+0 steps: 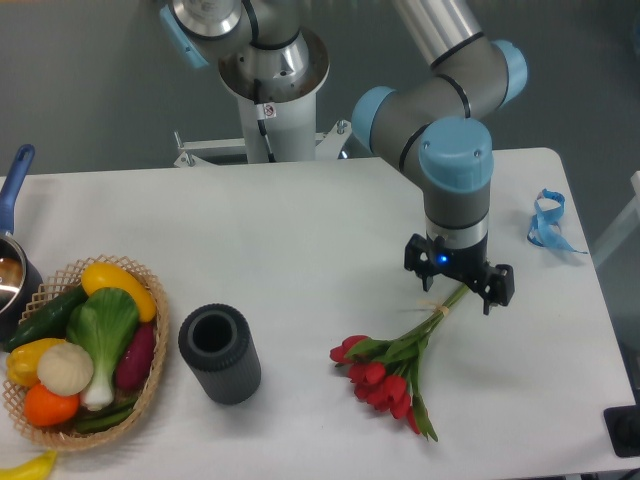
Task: Place the flowers on the table
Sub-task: 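Raise the open gripper up away from the tulips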
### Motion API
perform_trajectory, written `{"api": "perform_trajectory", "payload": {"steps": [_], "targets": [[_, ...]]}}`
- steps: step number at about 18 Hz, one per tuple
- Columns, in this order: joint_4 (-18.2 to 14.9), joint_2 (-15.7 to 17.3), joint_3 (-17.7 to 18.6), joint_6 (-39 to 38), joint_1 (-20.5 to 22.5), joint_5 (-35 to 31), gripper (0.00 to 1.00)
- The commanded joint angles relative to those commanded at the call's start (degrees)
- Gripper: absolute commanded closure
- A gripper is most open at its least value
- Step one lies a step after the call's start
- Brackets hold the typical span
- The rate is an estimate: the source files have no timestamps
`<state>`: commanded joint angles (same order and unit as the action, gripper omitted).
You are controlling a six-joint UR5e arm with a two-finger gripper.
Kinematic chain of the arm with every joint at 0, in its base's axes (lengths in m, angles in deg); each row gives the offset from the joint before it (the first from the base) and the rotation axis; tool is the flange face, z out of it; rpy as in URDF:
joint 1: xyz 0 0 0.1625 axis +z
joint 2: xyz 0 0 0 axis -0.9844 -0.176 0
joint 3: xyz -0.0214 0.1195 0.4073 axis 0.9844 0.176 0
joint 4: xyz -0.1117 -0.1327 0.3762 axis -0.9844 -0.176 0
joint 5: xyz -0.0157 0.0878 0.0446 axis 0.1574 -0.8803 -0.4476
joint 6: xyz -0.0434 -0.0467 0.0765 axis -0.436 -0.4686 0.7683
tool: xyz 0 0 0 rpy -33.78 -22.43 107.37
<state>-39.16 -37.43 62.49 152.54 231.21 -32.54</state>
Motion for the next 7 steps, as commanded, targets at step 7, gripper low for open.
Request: {"api": "perform_trajectory", "payload": {"steps": [7], "targets": [[0.09,2.37,3.87,0.17,1.85,1.23,0.00]]}}
